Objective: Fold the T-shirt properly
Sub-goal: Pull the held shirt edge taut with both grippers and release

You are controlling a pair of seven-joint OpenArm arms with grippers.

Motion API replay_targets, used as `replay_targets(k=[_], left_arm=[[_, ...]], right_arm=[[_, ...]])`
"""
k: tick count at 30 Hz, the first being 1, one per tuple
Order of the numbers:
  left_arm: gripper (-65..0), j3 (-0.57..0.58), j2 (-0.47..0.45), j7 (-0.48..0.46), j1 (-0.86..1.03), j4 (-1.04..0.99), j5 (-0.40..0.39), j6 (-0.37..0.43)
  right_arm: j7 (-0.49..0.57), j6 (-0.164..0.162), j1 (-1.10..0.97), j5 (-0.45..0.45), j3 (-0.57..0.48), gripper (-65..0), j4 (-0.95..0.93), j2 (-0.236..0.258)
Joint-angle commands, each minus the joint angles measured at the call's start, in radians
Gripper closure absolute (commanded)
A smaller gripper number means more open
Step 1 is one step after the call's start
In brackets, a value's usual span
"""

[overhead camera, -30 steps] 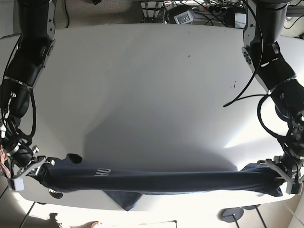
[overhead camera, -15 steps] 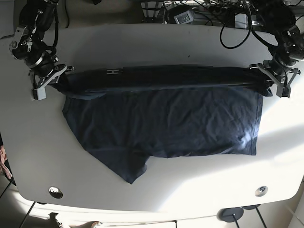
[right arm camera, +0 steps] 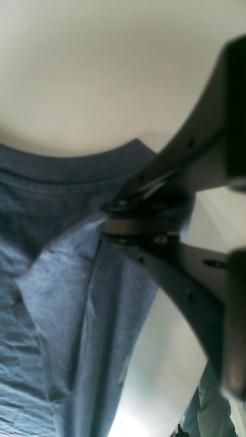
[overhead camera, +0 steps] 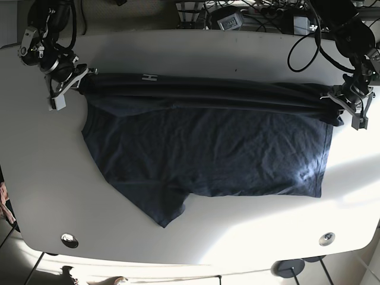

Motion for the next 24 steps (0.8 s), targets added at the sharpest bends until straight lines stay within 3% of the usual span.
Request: replay_targets(k=[1, 5, 7, 11, 13, 15, 16, 17, 19, 24], left_arm=[[0.0, 0.021, -0.048, -0.025, -0.012, -0.004, 0.007, 0.008], [0.0, 0.148, -0.111, -0.058, -0.013, -0.041, 0.005, 0.009], [-3.8, 0.191, -0.137, -0.058, -0.013, -0.048, 0.005, 0.009], [-38.9, 0.191, -0.145, -0.057, -0.013, -0.041, -0.002, 0.009], [-51.8, 0.184, -0.146, -0.057, -0.013, -0.01, -0.004, 0.009], [-52.6, 0.127, -0.146, -0.055, -0.013, 0.048, -0.024, 0.008], [-52.6, 0.099, -0.149, -0.055, -0.012, 0.061, -0.077, 0.008], [-52.6, 0.084, -0.152, -0.055, -0.012, 0.061, -0.12, 0.008], [-52.5, 0.042, -0.162, -0.055, -0.005, 0.059, -0.177, 0.008], [-52.4, 0.009, -0.16, -0.06, 0.08, 0.062, -0.18, 0.009]], right_arm=[[0.023, -0.002, -0.006, -0.005, 0.007, -1.9, -0.002, 0.022], [0.019, -0.002, -0.009, -0.005, 0.006, -5.2, -0.007, 0.022], [0.018, -0.002, -0.011, -0.005, 0.006, -16.0, -0.005, 0.024], [0.019, -0.002, -0.032, 0.0, 0.006, -42.6, 0.013, 0.024], [0.019, 0.02, -0.035, 0.0, 0.009, -48.5, 0.048, 0.02], [0.018, 0.096, -0.038, 0.0, 0.015, -48.8, 0.076, 0.016], [0.018, 0.127, -0.038, 0.002, 0.016, -48.8, 0.079, 0.014], [0.018, 0.141, -0.043, 0.002, 0.016, -48.8, 0.087, 0.014], [0.019, 0.151, -0.054, 0.002, 0.016, -48.8, 0.119, 0.014], [0.023, 0.142, -0.084, -0.006, 0.016, -48.8, 0.143, 0.014]])
